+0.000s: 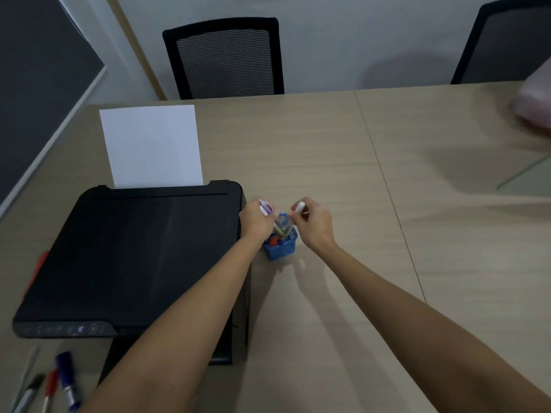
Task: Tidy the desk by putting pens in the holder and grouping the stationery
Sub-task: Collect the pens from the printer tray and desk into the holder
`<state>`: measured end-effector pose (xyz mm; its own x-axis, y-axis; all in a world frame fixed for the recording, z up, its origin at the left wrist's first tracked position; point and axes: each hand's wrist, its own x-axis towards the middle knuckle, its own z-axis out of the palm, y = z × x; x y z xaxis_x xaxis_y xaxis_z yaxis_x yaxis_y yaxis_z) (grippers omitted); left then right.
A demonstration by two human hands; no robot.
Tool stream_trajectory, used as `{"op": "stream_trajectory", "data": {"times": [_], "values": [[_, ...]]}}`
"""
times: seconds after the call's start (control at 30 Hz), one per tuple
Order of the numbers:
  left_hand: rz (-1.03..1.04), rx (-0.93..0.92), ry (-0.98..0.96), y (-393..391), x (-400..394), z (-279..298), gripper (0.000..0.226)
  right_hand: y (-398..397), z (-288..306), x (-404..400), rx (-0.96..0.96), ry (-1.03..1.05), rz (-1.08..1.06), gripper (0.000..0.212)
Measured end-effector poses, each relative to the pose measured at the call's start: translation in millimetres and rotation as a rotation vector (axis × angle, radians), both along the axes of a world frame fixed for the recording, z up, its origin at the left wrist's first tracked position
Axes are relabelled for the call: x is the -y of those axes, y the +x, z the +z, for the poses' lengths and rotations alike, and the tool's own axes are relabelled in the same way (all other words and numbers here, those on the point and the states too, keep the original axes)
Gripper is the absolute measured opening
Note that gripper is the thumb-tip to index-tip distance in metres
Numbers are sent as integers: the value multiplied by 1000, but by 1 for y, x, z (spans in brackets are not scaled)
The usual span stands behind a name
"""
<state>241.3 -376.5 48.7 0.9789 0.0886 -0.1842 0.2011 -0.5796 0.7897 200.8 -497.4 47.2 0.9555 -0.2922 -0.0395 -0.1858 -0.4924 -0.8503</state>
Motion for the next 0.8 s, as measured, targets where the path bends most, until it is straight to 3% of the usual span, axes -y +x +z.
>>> {"op": "stream_trajectory", "data": {"times": [0.1, 0.27, 0.4, 0.53, 0.67, 0.8], "values": [[-23, -57, 68, 0, 3, -1, 17, -6, -10, -3, -7, -47, 95, 15], [-110, -193, 116, -1, 6, -10, 16, -15, -27, -4, -214, -66, 221, 24], [-68, -387, -94, -5, 6, -13, 16, -25, -29, -1, -245, -45, 273, 13], [-15, -463, -208, -6, 4, -6, 8, -33, -25, -1, -232, -6, 253, 25], [-28, -569, -218, -11, 4, 2, 40, -47, -22, -3, -296, 7, 247, 37], [-92, -531, -159, -25, 4, 13, 50, -65, -14, -3, -310, -2, 224, 44]]}}
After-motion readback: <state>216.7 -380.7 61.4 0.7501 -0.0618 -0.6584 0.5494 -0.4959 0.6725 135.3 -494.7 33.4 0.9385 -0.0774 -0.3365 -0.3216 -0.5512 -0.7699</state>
